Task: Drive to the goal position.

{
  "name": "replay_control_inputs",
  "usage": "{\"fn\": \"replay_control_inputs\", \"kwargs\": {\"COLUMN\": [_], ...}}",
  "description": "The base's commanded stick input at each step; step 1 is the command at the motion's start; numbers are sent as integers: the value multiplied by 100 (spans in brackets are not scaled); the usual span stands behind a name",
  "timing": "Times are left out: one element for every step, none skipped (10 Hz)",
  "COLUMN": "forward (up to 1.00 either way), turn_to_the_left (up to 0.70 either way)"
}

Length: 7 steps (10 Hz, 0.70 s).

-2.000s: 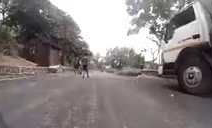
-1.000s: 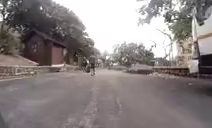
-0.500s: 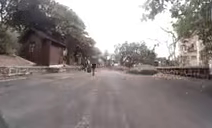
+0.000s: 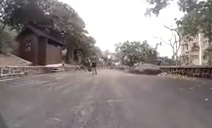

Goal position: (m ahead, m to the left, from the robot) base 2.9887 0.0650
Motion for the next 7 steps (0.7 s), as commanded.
{"fn": "replay_control_inputs", "kwargs": {"forward": [100, 100, 100, 100, 100, 100, 100], "turn_to_the_left": [0, 0, 0, 0, 0, 22, 10]}}
